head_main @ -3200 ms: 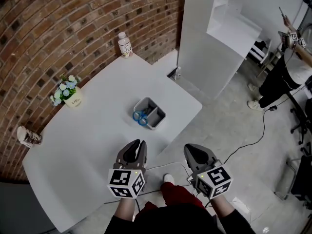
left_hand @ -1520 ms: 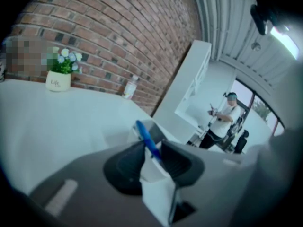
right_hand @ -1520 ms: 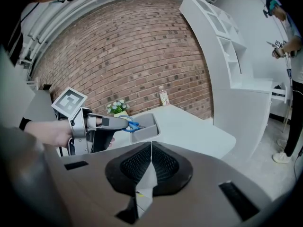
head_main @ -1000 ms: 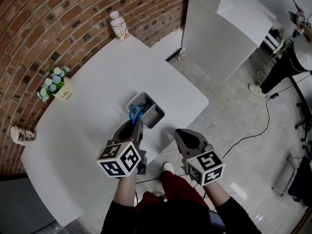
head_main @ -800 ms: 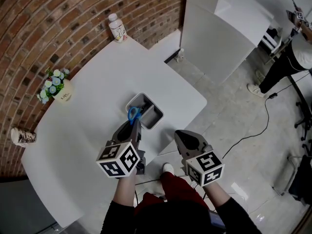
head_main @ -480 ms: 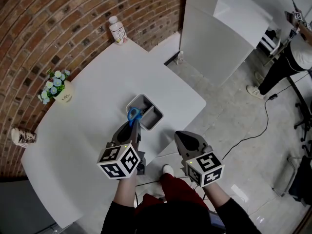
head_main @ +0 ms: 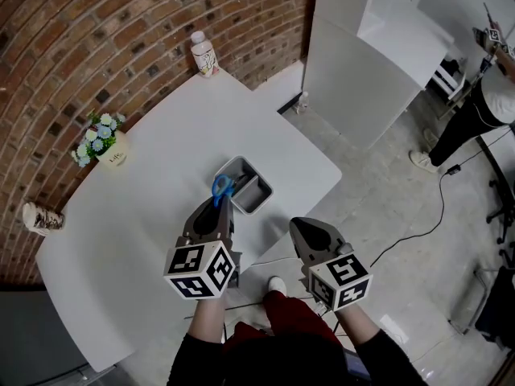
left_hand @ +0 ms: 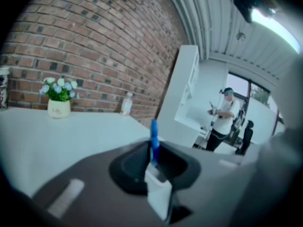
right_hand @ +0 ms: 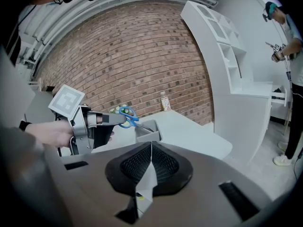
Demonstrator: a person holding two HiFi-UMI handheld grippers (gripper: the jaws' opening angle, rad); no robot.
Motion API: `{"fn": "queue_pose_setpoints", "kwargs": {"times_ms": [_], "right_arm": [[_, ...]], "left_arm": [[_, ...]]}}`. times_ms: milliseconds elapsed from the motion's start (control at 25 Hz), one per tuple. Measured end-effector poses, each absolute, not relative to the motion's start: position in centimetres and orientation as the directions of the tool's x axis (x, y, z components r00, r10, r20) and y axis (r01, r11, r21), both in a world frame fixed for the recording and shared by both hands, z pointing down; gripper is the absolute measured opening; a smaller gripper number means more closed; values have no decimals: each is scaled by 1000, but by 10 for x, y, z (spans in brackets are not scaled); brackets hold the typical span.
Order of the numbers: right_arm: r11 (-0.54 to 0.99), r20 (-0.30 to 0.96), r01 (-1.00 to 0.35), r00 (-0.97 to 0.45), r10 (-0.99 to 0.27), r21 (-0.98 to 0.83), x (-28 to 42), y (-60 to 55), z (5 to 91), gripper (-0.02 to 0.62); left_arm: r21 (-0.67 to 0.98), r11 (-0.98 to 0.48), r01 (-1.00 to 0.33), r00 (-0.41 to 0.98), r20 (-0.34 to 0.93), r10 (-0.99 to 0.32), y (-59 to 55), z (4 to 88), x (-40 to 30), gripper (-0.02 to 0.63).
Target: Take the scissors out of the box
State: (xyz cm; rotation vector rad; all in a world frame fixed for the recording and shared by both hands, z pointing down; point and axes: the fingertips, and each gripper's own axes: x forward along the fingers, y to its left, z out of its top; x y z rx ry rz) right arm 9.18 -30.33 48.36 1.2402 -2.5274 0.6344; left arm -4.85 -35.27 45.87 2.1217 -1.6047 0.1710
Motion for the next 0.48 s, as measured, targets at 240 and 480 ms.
{"fn": "queue_pose_setpoints", "kwargs": {"times_ms": [240, 480], "right_arm": [[561, 376, -787, -616, -692, -258, 90, -303, 467, 9], [570, 341, -784, -621, -706, -247, 88, -304, 451, 9]], "left_arm": [[275, -209, -938, 299, 342, -891, -348, 442, -50, 44], [260, -213, -942, 290, 310, -905, -343, 424, -55, 44]]}}
